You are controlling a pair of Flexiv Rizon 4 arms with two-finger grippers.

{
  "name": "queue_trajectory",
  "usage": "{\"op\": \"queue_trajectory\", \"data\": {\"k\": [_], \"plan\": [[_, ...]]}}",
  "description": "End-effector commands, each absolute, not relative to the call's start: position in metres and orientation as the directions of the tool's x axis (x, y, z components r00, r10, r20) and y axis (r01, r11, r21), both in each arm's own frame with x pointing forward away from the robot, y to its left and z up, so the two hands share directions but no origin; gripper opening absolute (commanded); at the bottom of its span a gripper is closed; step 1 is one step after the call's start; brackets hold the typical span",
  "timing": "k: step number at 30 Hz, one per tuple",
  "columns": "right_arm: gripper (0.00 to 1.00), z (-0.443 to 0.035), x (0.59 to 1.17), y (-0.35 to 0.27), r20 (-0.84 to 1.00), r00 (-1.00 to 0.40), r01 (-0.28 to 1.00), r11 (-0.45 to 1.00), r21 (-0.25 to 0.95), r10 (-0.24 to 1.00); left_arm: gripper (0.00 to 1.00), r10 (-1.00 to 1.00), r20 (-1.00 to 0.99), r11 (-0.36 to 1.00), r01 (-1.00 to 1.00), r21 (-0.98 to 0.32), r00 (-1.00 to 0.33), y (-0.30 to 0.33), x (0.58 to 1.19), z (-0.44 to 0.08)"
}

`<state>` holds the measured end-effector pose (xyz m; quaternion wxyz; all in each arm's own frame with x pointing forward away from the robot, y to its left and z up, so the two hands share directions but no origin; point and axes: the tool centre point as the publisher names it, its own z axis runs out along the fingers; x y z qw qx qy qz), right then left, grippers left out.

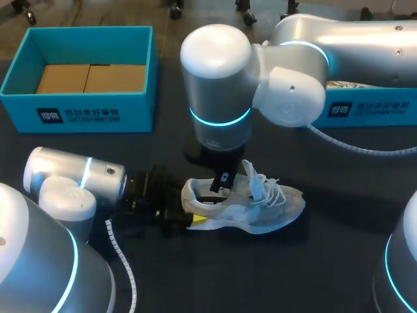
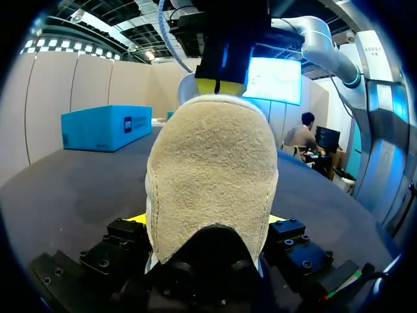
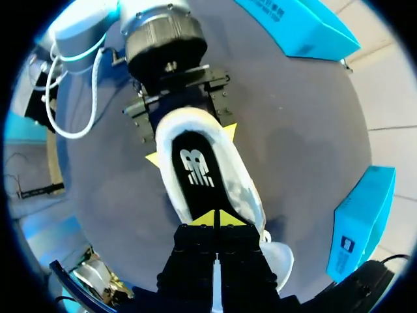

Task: Take the shoe out of the shoebox, open the shoe tongue, remove and reinsert the insole, then place the shoe into the shoebox

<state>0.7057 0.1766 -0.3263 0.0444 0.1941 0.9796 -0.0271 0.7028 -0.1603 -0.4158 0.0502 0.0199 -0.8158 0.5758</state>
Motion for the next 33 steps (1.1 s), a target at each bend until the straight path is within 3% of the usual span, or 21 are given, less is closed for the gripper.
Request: {"op": "queue_trajectory", "data": {"k": [1, 9, 19, 33], "plan": [[0.0, -0.343, 0.715, 0.172, -0.057, -0.94, 0.338, 0.941, -0.009, 0.337, 0.0, 0.026, 0.105, 0.339, -0.09, -0.936, -0.994, -0.161, 0.704, -0.416], [0.0, -0.356, 0.725, 0.166, 0.005, -0.97, 0.242, 0.97, -0.032, 0.242, 0.0, 0.026, 0.105, 0.339, -0.09, -0.936, -0.994, -0.161, 0.704, -0.416], [0.0, -0.372, 0.702, 0.165, 0.061, -0.966, 0.248, 0.968, -0.04, 0.25, 0.0, 0.026, 0.105, 0.339, -0.09, -0.936, -0.994, -0.161, 0.704, -0.416], [0.0, -0.387, 0.713, 0.166, -0.076, -0.969, 0.24, 0.97, -0.04, 0.237, 0.0, 0.026, 0.105, 0.339, -0.09, -0.936, -0.994, -0.161, 0.704, -0.416]]}}
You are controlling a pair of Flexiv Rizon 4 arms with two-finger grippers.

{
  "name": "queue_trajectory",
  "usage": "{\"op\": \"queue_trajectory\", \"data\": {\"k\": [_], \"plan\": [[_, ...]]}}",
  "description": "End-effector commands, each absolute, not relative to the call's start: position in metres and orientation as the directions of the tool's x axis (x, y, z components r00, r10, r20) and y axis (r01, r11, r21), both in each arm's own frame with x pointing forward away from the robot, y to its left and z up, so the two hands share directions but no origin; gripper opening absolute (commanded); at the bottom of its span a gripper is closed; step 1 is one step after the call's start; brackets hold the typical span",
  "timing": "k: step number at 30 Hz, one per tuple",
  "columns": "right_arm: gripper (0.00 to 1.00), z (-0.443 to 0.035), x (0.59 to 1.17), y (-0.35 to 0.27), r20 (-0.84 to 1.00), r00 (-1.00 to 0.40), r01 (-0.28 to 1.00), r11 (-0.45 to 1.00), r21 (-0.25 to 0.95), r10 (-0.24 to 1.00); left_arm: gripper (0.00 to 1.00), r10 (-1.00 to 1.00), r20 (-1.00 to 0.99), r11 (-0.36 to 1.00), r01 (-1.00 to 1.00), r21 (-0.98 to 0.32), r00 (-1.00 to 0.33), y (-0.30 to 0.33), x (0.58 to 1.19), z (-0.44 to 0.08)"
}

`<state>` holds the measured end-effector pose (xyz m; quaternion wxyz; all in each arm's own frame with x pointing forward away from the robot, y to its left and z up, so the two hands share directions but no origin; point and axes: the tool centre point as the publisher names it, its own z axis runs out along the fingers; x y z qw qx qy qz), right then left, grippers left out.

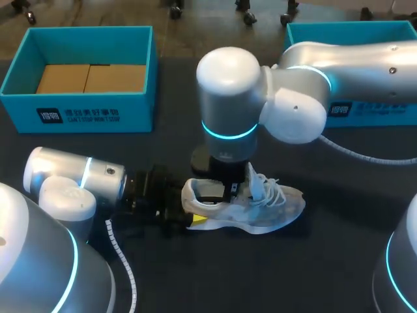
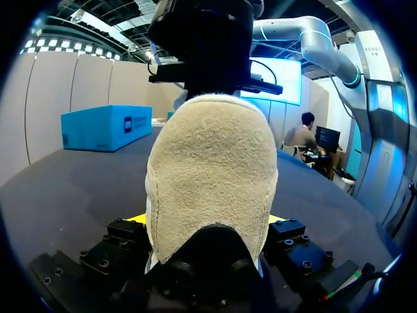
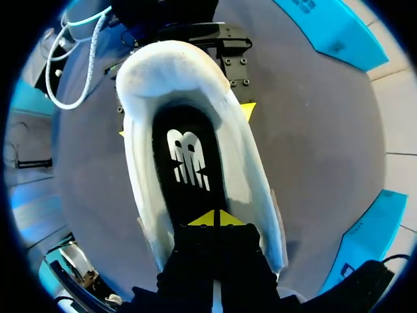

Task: Take the shoe out of the shoebox, open the shoe tongue, remove and reinsert the insole, then place the shoe into the shoebox

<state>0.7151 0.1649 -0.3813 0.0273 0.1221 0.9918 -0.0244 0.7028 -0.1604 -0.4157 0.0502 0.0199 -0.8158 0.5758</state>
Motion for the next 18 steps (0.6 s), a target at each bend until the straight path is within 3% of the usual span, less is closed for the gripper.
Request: {"op": "queue_trajectory", "data": {"k": [1, 4, 6, 18], "plan": [[0.08, -0.388, 0.713, 0.166, -0.076, -0.969, 0.24, 0.97, -0.038, 0.237, 0.0, 0.026, 0.105, 0.339, -0.09, -0.936, -0.994, -0.161, 0.704, -0.416], [0.25, -0.39, 0.714, 0.165, -0.082, -0.968, 0.242, 0.969, -0.037, 0.239, 0.0, 0.026, 0.105, 0.339, -0.09, -0.936, -0.994, -0.161, 0.704, -0.416], [0.3, -0.39, 0.715, 0.163, -0.085, -0.966, 0.246, 0.968, -0.038, 0.243, 0.0, 0.026, 0.105, 0.339, -0.09, -0.936, -0.994, -0.161, 0.704, -0.416], [0.35, -0.411, 0.725, 0.165, -0.066, -0.971, 0.232, 0.973, -0.016, 0.23, 0.0, 0.026, 0.105, 0.339, -0.09, -0.936, -0.994, -0.161, 0.704, -0.416]]}}
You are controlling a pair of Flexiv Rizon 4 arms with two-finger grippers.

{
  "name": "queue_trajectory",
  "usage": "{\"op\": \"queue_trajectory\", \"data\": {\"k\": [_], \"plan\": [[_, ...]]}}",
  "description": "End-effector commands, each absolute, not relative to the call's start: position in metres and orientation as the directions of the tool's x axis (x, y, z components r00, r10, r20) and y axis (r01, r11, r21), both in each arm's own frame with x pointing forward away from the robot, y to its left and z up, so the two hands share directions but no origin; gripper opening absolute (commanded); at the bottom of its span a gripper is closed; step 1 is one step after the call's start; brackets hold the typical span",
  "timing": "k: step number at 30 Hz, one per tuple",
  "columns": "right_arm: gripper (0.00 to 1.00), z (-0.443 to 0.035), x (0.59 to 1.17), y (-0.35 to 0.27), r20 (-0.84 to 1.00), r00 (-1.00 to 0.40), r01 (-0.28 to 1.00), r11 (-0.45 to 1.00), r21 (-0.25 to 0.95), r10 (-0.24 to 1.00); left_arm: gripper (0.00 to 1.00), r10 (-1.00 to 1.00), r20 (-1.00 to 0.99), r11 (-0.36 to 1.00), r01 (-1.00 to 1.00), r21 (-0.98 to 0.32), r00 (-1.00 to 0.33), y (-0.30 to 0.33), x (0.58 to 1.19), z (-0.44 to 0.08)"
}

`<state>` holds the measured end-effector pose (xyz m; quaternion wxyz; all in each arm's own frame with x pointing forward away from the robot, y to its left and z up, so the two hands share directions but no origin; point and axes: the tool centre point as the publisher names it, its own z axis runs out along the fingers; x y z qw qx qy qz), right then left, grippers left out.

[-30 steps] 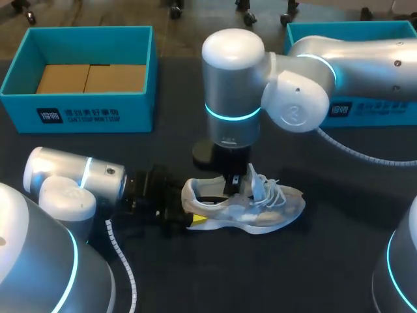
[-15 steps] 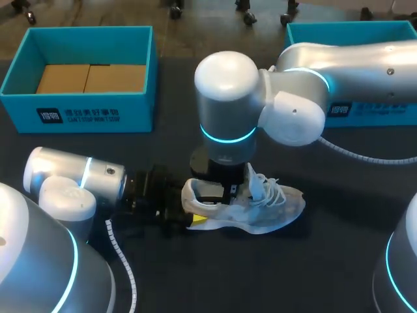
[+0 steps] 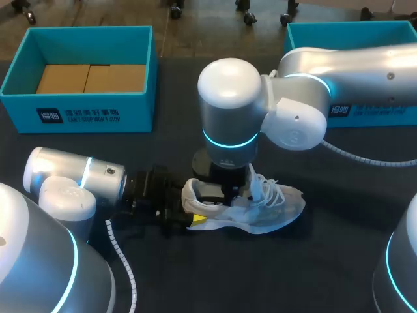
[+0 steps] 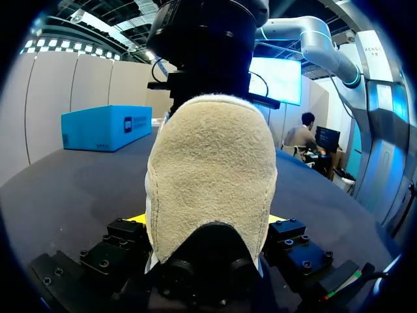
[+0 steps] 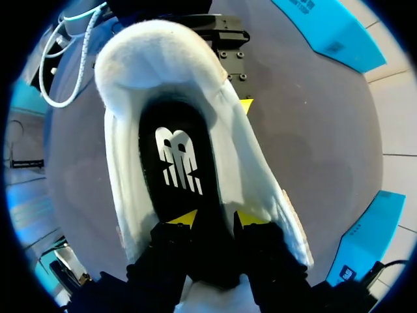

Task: Take the shoe out of the shoebox, open the shoe tongue, remove and reinsert the insole, then place the shoe into the shoebox

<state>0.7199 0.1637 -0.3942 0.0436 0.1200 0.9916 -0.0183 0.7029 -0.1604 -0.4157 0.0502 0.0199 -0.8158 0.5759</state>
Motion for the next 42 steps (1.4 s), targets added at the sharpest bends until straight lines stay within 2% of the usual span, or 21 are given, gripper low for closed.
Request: {"op": "queue_trajectory", "data": {"k": [1, 9, 12, 14, 19, 26, 33, 42], "plan": [[0.35, -0.414, 0.726, 0.166, -0.056, -0.971, 0.234, 0.972, -0.007, 0.233, 0.0, 0.026, 0.105, 0.339, -0.09, -0.936, -0.994, -0.161, 0.704, -0.416], [0.26, -0.438, 0.717, 0.171, 0.029, -0.973, 0.23, 0.973, -0.004, 0.23, 0.0, 0.026, 0.105, 0.339, -0.09, -0.936, -0.994, -0.161, 0.704, -0.416], [0.17, -0.446, 0.705, 0.174, 0.06, -0.968, 0.244, 0.97, -0.015, 0.244, 0.0, 0.026, 0.105, 0.339, -0.09, -0.936, -0.994, -0.161, 0.704, -0.416], [0.0, -0.449, 0.697, 0.175, 0.076, -0.963, 0.258, 0.966, -0.014, 0.258, 0.0, 0.026, 0.105, 0.339, -0.09, -0.936, -0.994, -0.161, 0.704, -0.416], [0.0, -0.448, 0.683, 0.171, 0.092, -0.952, 0.291, 0.957, -0.018, 0.291, 0.0, 0.026, 0.105, 0.339, -0.09, -0.936, -0.994, -0.161, 0.704, -0.416], [0.0, -0.414, 0.678, 0.152, 0.084, -0.928, 0.368, 0.928, 0.053, 0.363, 0.0, 0.026, 0.105, 0.339, -0.09, -0.936, -0.994, -0.161, 0.704, -0.416], [0.0, -0.378, 0.681, 0.141, 0.077, -0.929, 0.365, 0.929, 0.056, 0.361, 0.0, 0.026, 0.105, 0.339, -0.09, -0.936, -0.994, -0.161, 0.704, -0.416], [0.0, -0.361, 0.688, 0.133, 0.054, -0.939, 0.342, 0.936, 0.087, 0.339, 0.0, 0.026, 0.105, 0.339, -0.09, -0.936, -0.994, -0.161, 0.704, -0.416]]}}
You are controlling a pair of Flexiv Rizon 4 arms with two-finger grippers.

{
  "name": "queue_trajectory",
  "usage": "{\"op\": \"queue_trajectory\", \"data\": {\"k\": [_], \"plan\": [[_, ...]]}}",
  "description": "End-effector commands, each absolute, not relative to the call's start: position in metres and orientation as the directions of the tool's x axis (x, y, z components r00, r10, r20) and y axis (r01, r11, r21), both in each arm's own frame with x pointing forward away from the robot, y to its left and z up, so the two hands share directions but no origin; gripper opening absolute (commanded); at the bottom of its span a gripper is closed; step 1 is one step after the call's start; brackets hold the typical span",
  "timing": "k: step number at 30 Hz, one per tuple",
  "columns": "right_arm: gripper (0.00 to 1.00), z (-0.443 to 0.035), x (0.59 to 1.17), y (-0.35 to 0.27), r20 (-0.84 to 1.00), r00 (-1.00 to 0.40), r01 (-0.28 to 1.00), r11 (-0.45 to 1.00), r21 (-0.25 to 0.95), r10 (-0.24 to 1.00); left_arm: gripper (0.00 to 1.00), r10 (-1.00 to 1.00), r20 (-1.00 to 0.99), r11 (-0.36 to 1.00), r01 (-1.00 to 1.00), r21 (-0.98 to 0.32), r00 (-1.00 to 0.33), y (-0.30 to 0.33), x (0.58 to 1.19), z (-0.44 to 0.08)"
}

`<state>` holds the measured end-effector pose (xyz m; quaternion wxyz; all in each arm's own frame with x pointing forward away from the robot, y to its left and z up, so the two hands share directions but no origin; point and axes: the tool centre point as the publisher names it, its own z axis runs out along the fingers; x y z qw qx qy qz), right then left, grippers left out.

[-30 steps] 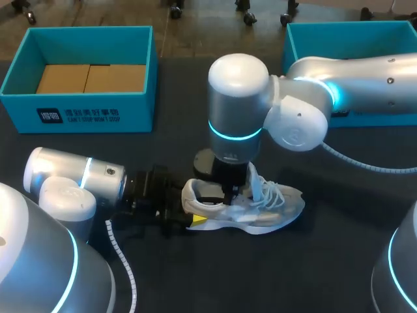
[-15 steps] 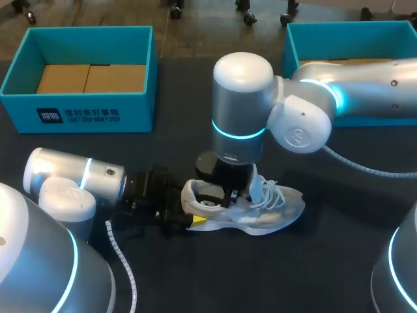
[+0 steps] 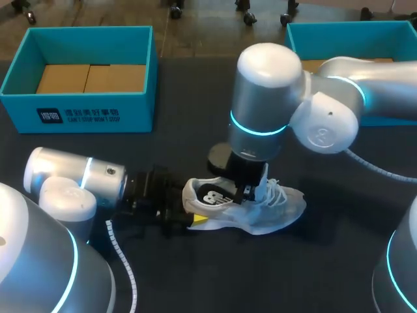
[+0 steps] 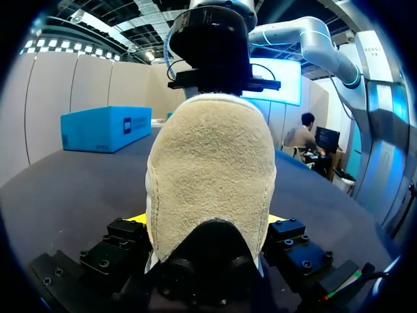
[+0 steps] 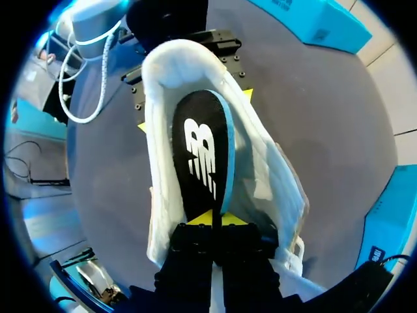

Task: Take the shoe out of the shoebox, open the shoe tongue, remove and reinsert the insole, then place the shoe into the shoebox

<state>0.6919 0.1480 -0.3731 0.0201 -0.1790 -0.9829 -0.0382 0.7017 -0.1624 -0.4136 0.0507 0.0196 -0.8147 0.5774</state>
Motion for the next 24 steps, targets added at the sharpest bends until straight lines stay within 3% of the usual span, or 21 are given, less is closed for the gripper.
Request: {"op": "queue_trajectory", "data": {"k": [1, 24], "plan": [[0.0, -0.36, 0.689, 0.133, 0.054, -0.942, 0.334, 0.938, 0.089, 0.33, 0.0, 0.026, 0.105, 0.339, -0.09, -0.936, -0.994, -0.161, 0.704, -0.416], [0.0, -0.331, 0.718, 0.152, 0.039, -0.977, 0.215, 0.966, 0.145, 0.211, 0.0, 0.026, 0.105, 0.339, -0.09, -0.936, -0.994, -0.161, 0.704, -0.416]]}}
